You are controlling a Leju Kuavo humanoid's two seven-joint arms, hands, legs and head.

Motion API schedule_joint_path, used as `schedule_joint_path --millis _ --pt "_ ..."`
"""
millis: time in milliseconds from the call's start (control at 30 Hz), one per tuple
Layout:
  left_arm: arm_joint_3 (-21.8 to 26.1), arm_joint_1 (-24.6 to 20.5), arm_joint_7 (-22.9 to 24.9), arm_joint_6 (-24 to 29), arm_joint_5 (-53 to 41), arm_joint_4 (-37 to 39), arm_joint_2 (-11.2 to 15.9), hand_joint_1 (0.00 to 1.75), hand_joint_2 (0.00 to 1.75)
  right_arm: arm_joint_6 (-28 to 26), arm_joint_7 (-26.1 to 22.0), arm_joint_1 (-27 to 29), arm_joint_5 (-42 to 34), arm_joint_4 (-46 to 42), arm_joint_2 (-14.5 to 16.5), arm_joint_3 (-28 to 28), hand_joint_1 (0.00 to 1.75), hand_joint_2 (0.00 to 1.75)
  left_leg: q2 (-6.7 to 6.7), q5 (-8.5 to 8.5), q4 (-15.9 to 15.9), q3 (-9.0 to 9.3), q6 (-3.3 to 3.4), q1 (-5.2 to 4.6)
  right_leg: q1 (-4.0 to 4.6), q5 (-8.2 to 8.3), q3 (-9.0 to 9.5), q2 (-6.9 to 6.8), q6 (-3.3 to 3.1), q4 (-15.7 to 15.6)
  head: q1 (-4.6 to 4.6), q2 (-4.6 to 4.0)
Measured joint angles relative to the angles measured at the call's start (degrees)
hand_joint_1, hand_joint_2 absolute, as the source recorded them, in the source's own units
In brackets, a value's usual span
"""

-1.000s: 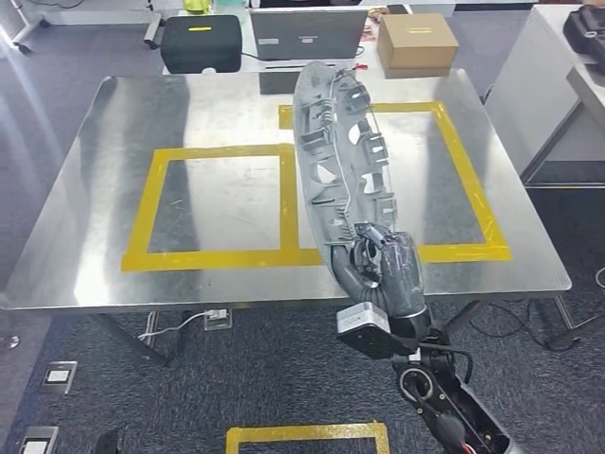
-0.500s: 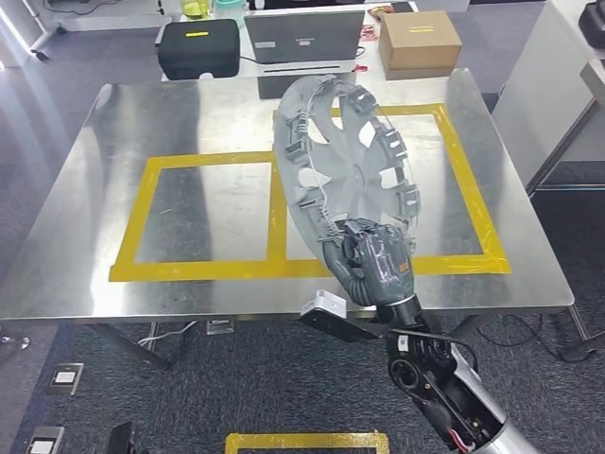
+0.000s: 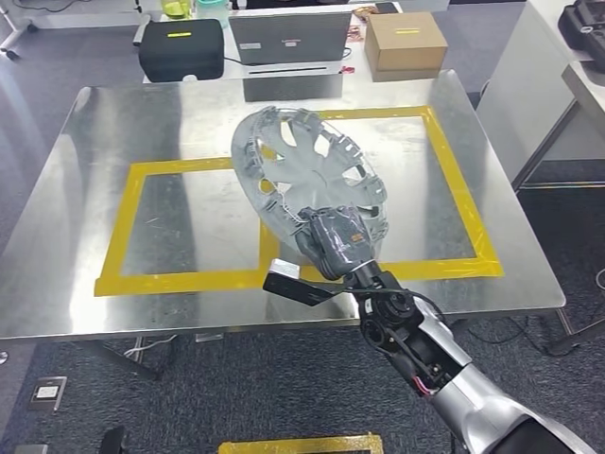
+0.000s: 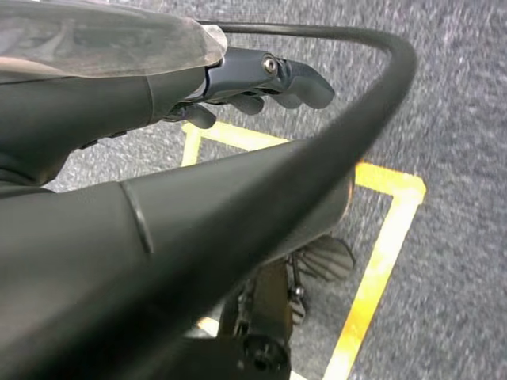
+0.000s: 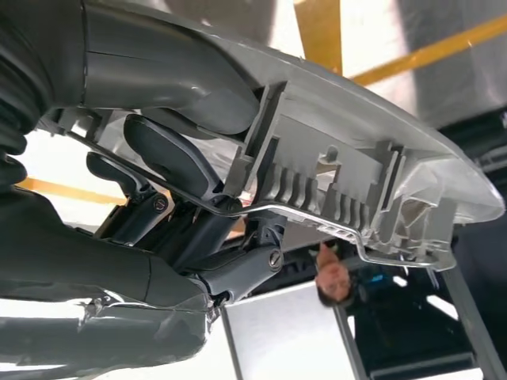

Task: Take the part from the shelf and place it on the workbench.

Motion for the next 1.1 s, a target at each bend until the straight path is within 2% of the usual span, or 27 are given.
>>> schedule_joint_path --millis 300,433,467,600,1000,1100 --pt "0.0 -0.3 -0.6 0.0 -1.3 0.0 -0.2 0.00 0.00 2.5 0.0 -7.4 -0.7 13.1 4.9 1.7 1.75 1.75 0.02 -0.13 0.0 0.02 0.32 -0.05 -0.06 0.16 0.24 -0.05 0.43 -0.6 0.61 0.00" --pt "-0.3 -0.4 -1.0 0.1 -2.1 0.0 -0.2 0.00 1.75 2.6 0.1 -9.0 -1.0 17.2 6.5 2.2 0.00 0.00 0.02 -0.08 0.0 0.08 0.38 -0.04 -0.18 0.19 0.28 -0.06 0.57 -0.6 0.62 0.00" --pt "-0.4 -0.4 -1.0 0.1 -2.2 0.0 -0.2 0.00 1.75 2.6 0.2 -9.4 -1.2 18.0 6.7 2.4 0.00 0.00 0.03 -0.08 0.0 0.11 0.38 -0.04 -0.18 0.19 0.31 -0.05 0.57 -0.6 0.61 0.00" --pt "-0.5 -0.4 -0.8 0.2 -2.0 0.0 -0.2 0.00 0.00 3.2 1.2 -10.2 -2.5 20.3 7.3 2.8 0.00 0.00 0.04 -0.08 0.0 0.31 0.38 -0.04 -0.13 0.18 0.48 -0.05 0.57 -0.6 0.59 0.00" --pt "-0.5 -0.3 0.0 0.1 -1.4 0.0 -0.2 0.00 0.00 5.3 4.8 -10.4 -5.4 24.6 7.5 2.9 0.00 0.00 0.07 -0.08 0.0 0.65 0.37 0.01 0.00 0.18 0.77 -0.04 0.56 -0.6 0.55 0.00" --pt "-0.5 -0.2 0.0 0.1 -1.3 0.0 -0.2 0.00 0.00 5.6 2.8 -10.4 -9.1 25.1 7.6 2.7 0.00 0.00 0.07 -0.08 0.0 0.69 0.37 0.01 0.00 0.18 0.82 -0.03 0.56 -0.6 0.55 0.00"
